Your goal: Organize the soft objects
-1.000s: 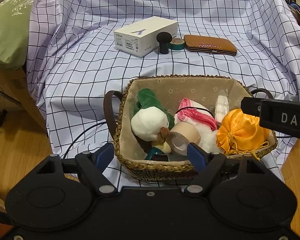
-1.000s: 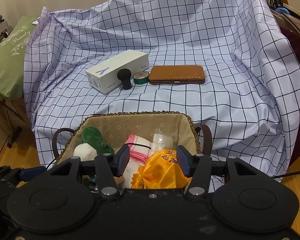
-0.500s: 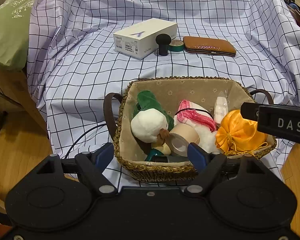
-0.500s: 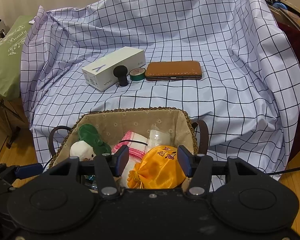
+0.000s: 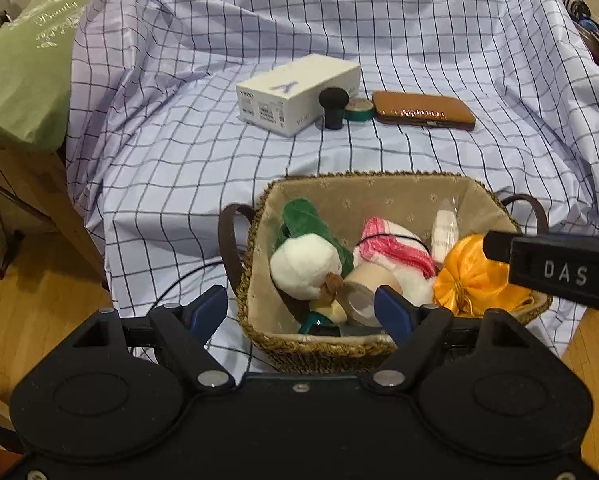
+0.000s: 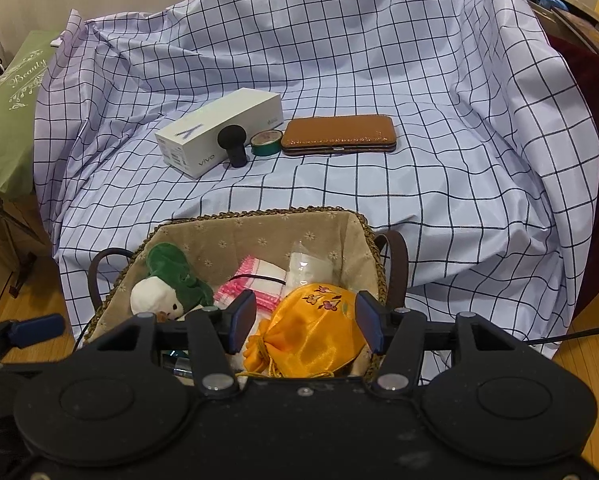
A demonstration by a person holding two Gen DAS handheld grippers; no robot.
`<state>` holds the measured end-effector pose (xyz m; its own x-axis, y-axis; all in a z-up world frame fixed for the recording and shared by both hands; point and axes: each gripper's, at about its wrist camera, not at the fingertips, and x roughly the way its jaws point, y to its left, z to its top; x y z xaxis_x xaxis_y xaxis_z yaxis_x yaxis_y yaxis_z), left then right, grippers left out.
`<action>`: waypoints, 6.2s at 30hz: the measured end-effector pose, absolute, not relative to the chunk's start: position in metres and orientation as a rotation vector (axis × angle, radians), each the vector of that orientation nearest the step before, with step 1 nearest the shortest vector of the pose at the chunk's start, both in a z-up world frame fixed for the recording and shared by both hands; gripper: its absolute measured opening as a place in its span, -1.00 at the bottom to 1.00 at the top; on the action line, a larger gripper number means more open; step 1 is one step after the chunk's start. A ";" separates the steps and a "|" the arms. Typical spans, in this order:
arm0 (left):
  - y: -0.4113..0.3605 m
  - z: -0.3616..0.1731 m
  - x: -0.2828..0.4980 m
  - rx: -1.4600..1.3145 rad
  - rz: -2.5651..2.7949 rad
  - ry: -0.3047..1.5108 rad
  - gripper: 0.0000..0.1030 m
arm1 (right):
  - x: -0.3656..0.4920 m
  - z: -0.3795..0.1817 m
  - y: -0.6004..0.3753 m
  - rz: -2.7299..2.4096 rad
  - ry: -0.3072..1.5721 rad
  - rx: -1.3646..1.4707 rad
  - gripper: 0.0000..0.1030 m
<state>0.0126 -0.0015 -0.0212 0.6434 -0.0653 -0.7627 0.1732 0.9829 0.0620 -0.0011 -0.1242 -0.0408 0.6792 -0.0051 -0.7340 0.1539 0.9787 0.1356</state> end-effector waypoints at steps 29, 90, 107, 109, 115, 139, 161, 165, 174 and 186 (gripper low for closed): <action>-0.010 -0.008 0.085 0.115 -0.130 0.808 0.68 | 0.068 -0.023 -0.150 -0.164 0.638 0.176 0.41; 0.005 -0.043 0.175 0.072 -0.097 0.899 0.92 | 0.254 -0.051 -0.104 0.044 0.766 -0.088 0.27; 0.010 -0.045 0.180 0.021 -0.117 0.926 0.91 | 0.307 -0.078 -0.103 0.260 0.842 -0.212 -0.02; 0.011 -0.046 0.181 0.016 -0.119 0.930 0.91 | 0.310 -0.081 -0.101 0.277 0.849 -0.225 -0.02; 0.012 -0.046 0.183 0.004 -0.119 0.937 0.91 | 0.317 -0.088 -0.099 0.321 0.861 -0.263 -0.03; 0.014 -0.047 0.184 -0.027 -0.123 0.947 0.91 | 0.324 -0.093 -0.094 0.376 0.862 -0.338 0.17; 0.014 -0.036 0.194 -0.148 -0.098 0.992 0.90 | 0.299 -0.068 -0.112 0.285 0.786 -0.214 -0.07; 0.005 -0.029 0.204 -0.206 -0.076 1.008 0.90 | 0.273 -0.054 -0.125 0.203 0.748 -0.186 -0.07; -0.013 -0.025 0.235 -0.425 0.098 1.021 0.89 | 0.219 -0.047 -0.140 0.020 0.687 -0.167 -0.07; -0.031 -0.041 0.261 -0.523 0.271 1.018 0.82 | 0.188 -0.058 -0.166 -0.048 0.706 -0.031 -0.07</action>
<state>0.2613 -0.0306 -0.0407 0.5059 -0.0244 -0.8622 -0.4492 0.8459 -0.2875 0.1884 -0.1663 -0.0583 0.7598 -0.0545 -0.6478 0.0335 0.9984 -0.0447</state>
